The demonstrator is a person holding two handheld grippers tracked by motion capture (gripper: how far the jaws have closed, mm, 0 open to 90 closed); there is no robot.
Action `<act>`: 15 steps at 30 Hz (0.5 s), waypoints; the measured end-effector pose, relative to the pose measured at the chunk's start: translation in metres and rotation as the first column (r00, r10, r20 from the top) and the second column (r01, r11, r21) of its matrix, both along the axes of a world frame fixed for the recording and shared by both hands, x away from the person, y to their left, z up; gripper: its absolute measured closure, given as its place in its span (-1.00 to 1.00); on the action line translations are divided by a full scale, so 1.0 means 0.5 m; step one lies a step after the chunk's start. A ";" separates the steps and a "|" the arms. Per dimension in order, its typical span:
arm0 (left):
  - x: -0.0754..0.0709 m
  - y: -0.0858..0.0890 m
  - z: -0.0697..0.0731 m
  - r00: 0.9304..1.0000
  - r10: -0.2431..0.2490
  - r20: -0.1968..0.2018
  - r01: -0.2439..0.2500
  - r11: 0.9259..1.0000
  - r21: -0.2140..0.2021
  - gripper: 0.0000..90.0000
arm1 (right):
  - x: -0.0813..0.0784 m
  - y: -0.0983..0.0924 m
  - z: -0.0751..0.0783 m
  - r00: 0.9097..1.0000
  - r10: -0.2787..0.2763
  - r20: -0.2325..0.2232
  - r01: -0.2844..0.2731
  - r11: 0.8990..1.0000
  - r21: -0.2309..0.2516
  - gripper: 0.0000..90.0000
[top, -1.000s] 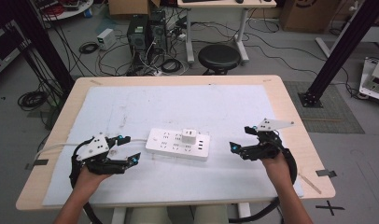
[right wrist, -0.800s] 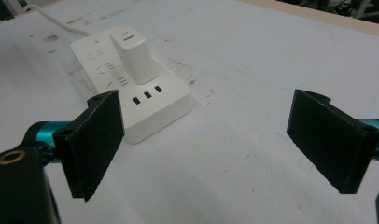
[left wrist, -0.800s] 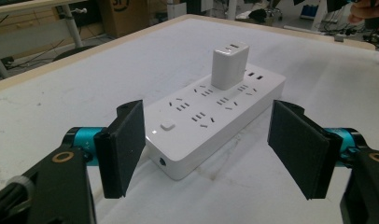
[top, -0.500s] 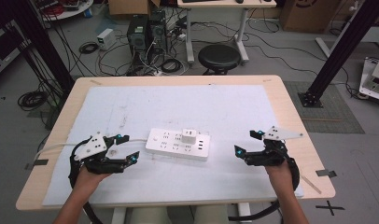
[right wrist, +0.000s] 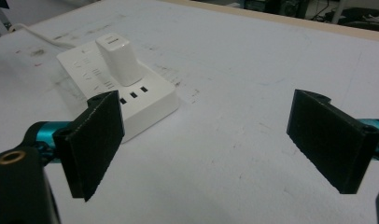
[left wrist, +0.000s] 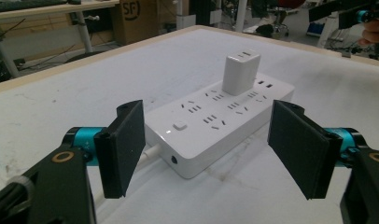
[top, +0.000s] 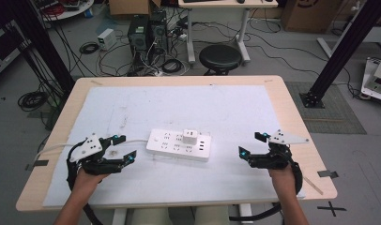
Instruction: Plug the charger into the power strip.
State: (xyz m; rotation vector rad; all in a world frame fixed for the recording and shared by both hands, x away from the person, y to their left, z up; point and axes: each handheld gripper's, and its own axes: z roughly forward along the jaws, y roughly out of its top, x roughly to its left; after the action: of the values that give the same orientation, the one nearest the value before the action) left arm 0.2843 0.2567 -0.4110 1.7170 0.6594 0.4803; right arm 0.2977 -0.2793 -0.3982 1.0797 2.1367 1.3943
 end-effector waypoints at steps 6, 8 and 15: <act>0.004 0.010 -0.009 1.000 0.020 -0.013 -0.021 1.000 -0.014 -0.39 | 0.002 -0.004 -0.012 1.000 -0.028 0.000 0.028 0.999 0.022 -0.75; 0.003 0.010 -0.008 1.000 0.019 -0.005 -0.019 1.000 -0.015 -0.39 | 0.002 -0.002 -0.013 1.000 -0.025 -0.003 0.025 0.999 0.024 -0.75; -0.003 0.008 -0.005 1.000 0.017 0.002 -0.017 1.000 -0.016 -0.39 | 0.003 0.001 -0.009 1.000 -0.009 0.001 0.009 1.000 0.017 -0.75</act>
State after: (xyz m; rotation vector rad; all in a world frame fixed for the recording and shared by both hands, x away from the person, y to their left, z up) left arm 0.2829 0.2607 -0.4137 1.6967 0.6748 0.4871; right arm 0.2990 -0.2789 -0.4029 1.0927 2.1204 1.4108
